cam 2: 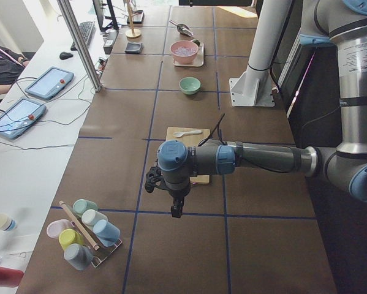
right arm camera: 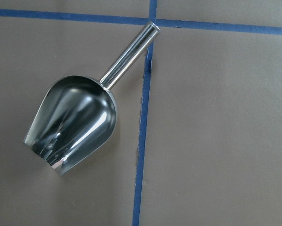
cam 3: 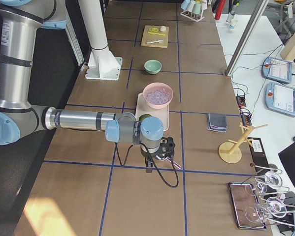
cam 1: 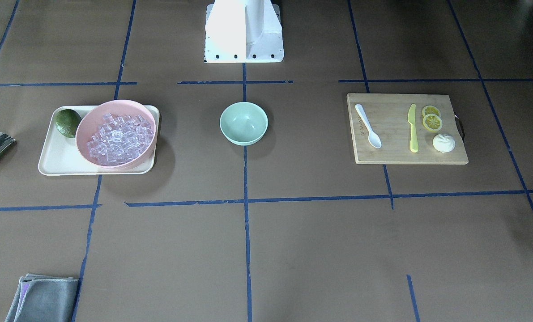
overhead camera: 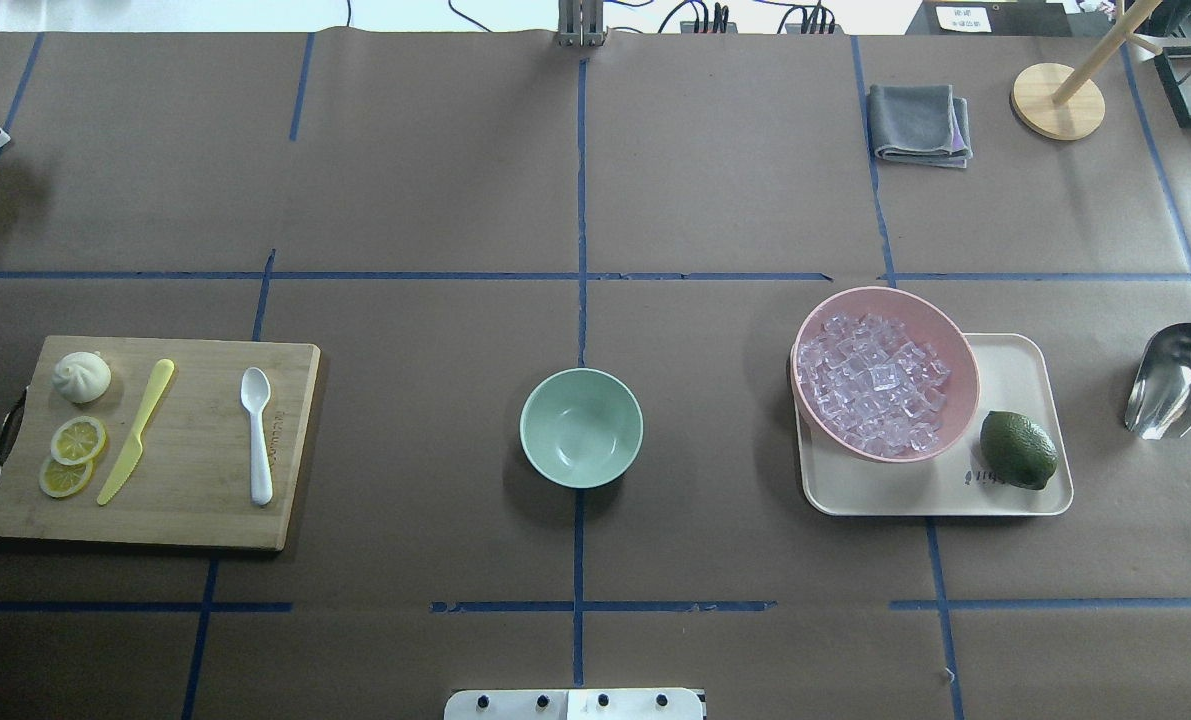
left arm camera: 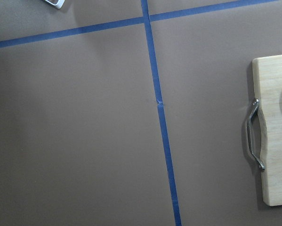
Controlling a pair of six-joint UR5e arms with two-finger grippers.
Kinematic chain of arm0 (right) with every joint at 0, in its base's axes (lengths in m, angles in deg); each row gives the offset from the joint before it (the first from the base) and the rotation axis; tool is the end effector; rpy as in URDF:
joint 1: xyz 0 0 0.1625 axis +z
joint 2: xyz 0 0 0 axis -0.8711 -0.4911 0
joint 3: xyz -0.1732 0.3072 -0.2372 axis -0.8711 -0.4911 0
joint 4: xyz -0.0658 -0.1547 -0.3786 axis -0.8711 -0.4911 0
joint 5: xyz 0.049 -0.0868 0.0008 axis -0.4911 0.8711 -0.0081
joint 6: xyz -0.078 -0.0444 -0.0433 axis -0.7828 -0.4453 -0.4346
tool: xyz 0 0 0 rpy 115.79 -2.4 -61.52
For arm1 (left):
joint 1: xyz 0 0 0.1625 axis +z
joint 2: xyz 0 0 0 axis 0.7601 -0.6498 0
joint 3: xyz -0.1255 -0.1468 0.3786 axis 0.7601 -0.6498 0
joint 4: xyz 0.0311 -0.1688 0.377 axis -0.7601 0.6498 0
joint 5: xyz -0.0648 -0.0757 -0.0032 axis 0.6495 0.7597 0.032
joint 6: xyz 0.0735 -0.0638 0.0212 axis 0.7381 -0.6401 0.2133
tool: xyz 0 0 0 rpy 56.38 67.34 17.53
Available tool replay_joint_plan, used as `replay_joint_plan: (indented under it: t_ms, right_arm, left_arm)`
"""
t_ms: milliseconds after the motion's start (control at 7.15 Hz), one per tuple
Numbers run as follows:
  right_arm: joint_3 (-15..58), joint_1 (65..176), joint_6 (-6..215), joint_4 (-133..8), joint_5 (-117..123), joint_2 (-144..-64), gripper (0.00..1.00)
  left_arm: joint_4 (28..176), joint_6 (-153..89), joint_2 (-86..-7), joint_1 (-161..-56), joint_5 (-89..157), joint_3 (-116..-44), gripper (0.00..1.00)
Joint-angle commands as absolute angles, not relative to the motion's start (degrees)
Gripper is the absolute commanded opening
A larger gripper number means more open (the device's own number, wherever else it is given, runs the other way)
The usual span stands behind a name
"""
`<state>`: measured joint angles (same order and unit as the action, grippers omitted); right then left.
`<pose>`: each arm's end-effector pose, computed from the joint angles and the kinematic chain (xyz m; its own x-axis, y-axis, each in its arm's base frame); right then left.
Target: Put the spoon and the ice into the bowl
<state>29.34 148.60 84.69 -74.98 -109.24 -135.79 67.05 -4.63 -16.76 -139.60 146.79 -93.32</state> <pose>0.0488 -0.4052 0.6595 0.7041 -0.0677 0.7068 0.0736 0.9970 0.0222 -0.0644 -0.4089 0.6318 0.6967 0.1609 -0.6991 -0.1542 0.9853 0.0731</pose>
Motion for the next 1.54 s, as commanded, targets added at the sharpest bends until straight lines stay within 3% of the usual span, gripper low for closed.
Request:
replay_joint_plan:
  t_ms: [0,1119,1399]
  right_arm:
    - [29.3,148.6,84.7,-74.9,-109.2,-135.7,1.0]
    - [29.8,148.6,84.7,-74.9,-109.3,-135.7,1.0]
    - [29.7,148.7,84.7,-74.9,-109.3,-135.7,1.0]
  left_arm:
    - [67.0,-4.6,-16.7,-139.6,146.7,-93.4,1.0]
    - [81.8,-5.9,-21.7,-138.9,146.9,-92.9,1.0]
    - [83.1,-12.9,-22.0,-129.5,146.8,-94.4,1.0]
